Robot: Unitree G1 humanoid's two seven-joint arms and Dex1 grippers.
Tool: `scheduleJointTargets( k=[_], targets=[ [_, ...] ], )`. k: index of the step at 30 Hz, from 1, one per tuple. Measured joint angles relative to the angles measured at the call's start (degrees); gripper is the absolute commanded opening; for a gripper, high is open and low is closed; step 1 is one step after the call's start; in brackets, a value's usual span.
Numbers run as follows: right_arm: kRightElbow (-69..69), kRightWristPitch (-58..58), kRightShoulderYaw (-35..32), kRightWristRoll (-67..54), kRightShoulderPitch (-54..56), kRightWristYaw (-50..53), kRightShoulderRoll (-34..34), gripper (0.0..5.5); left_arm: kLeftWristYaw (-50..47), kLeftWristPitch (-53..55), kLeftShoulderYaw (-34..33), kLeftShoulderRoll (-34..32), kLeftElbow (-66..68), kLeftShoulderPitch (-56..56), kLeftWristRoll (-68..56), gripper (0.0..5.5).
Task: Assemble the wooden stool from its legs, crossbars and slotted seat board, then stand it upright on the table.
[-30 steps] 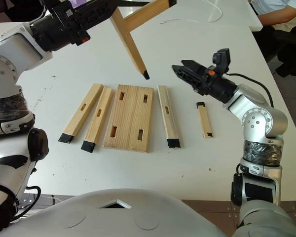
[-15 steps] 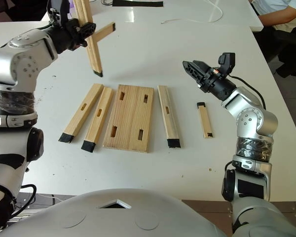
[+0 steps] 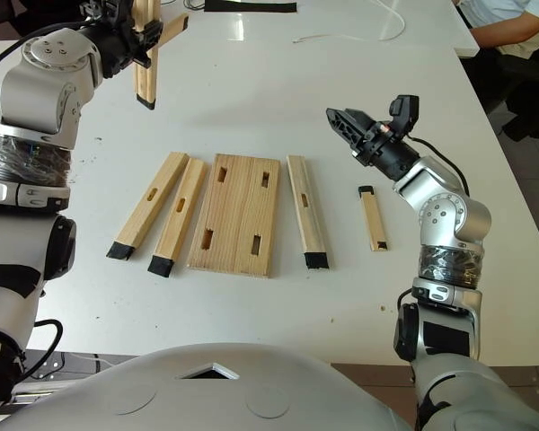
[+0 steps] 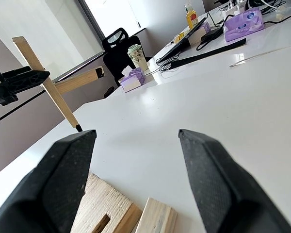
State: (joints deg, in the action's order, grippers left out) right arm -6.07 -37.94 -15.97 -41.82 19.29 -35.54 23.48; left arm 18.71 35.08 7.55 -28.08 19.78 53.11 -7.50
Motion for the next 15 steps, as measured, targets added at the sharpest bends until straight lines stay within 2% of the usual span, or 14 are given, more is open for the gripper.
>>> scheduleJointTargets(
  k=[3, 10, 15],
  targets=[
    [-0.1, 0.5, -1.1, -0.3, 0.0, 1.0, -0.7, 3.14, 1.0, 0.4, -0.9, 0.1, 0.1, 0.0, 0.1, 2.04],
    [-8.5, 2.5, -11.0, -1.1, 5.0, 7.9, 0.4, 3.14, 7.0, 3.0, -5.6, -0.2, -1.6, 0.0, -3.2, 2.04],
    [-17.1, 6.8, -18.7, -0.9, 9.6, 13.6, 4.4, 3.14, 13.8, 18.7, -19.0, 1.7, -8.5, 0.0, -22.6, 2.03]
  ],
)
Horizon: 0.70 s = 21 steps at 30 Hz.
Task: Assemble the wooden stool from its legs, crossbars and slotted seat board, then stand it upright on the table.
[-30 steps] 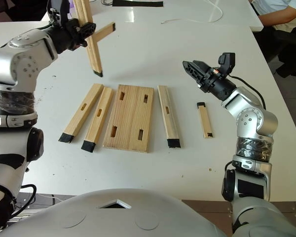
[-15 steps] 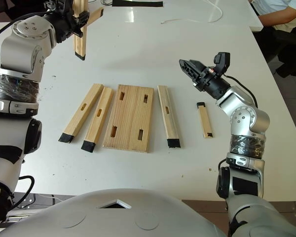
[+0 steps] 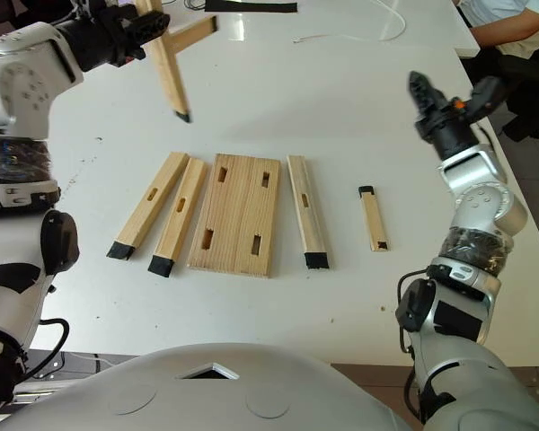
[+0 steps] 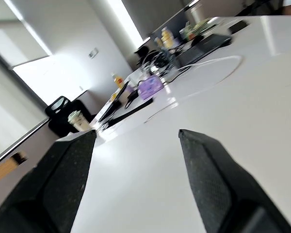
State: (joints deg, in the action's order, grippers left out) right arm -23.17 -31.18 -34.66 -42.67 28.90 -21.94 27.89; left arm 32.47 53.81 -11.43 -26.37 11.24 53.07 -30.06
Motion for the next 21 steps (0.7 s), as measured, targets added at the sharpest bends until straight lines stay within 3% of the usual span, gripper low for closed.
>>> scheduleJointTargets(
  k=[5, 12, 16, 21],
  targets=[
    [-2.4, 4.2, -2.6, 0.8, -0.5, 1.8, 1.3, 3.14, 2.8, 5.6, -6.8, -1.0, -4.1, -0.5, -8.8, 2.03],
    [3.6, 6.2, -3.9, 0.0, -5.7, 2.7, -1.7, 3.14, 15.5, 6.6, -15.4, -0.7, -6.9, -1.3, -27.7, 2.03],
    [6.9, 6.1, -3.9, -0.7, -8.1, 3.5, -3.8, 3.14, 14.9, 6.8, -17.1, 1.5, -7.8, 3.2, -37.2, 2.03],
    [8.6, 5.0, -4.0, -2.2, -9.9, 4.1, -4.4, 3.14, 7.0, 1.8, -20.8, 6.6, -10.7, 9.1, -50.7, 2.03]
  ],
)
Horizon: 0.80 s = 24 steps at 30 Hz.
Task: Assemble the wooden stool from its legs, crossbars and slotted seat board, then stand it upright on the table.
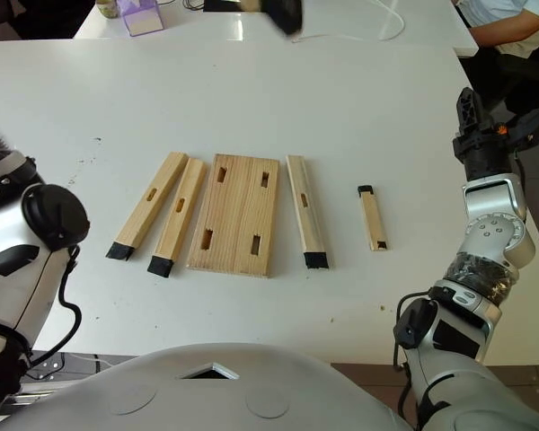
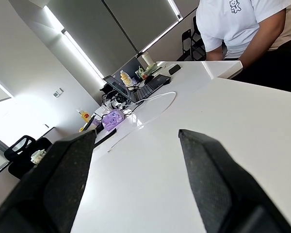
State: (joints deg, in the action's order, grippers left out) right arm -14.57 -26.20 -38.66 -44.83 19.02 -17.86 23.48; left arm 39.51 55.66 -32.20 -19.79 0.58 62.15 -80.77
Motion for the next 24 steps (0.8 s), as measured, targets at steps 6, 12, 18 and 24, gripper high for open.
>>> scheduleJointTargets(
  k=[6, 12, 18, 24],
  targets=[
    [0.1, -1.6, 0.8, -0.1, 0.0, 0.5, 0.0, 3.14, -8.1, -8.2, -1.3, 2.5, -5.0, 3.4, -11.1, 2.03],
    [0.7, -2.5, 1.1, -0.1, 0.0, 0.6, 0.0, 3.14, -11.0, -9.5, 0.6, 1.2, -5.4, 3.4, -15.7, 2.03],
    [1.5, -3.0, 1.8, -0.1, -0.2, 0.9, -0.8, 3.14, -11.4, -10.4, 2.3, -0.3, -4.9, 3.3, -17.3, 2.03],
    [2.2, -3.4, 2.4, -0.1, -0.2, 1.1, -0.8, 3.14, -9.5, -10.3, 3.8, -3.1, -4.6, 1.9, -15.3, 2.03]
  ],
)
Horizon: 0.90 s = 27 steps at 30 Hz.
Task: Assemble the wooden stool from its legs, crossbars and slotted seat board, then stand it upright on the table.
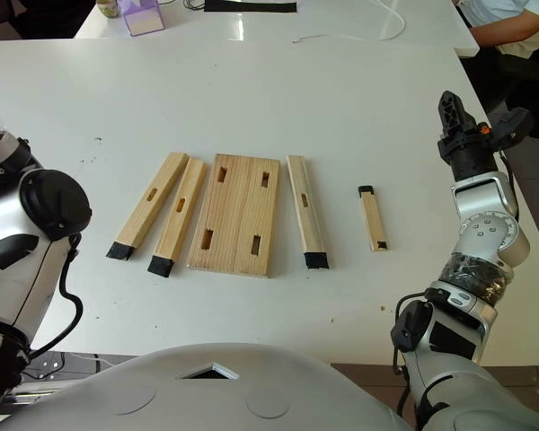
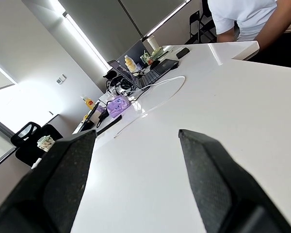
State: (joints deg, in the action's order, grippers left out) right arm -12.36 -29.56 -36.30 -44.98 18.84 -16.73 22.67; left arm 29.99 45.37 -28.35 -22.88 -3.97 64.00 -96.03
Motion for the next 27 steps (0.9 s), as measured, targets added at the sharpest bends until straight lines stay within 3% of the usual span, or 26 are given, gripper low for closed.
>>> scheduleJointTargets(
  k=[5, 10, 17, 27],
  targets=[
    [-0.1, 0.0, 0.4, 0.1, 0.0, 0.0, -0.2, 3.14, 14.5, -3.2, 5.4, -9.3, 10.0, -2.5, 19.0, 2.03],
    [-0.1, 0.2, 1.2, 0.1, 0.0, 0.0, -1.5, 3.14, 26.5, -6.3, 9.4, -12.7, 21.0, -2.5, 31.2, 2.03],
    [0.2, 0.1, 1.7, 0.6, -0.4, 0.8, -1.8, 3.14, 31.4, -6.4, 12.5, -12.4, 19.4, -3.2, 36.9, 2.03],
    [-3.4, -2.0, 9.7, 5.3, 4.1, -2.6, 1.7, 3.14, 36.1, -11.8, 17.6, -13.7, 9.6, -19.9, 49.4, 2.03]
  ],
)
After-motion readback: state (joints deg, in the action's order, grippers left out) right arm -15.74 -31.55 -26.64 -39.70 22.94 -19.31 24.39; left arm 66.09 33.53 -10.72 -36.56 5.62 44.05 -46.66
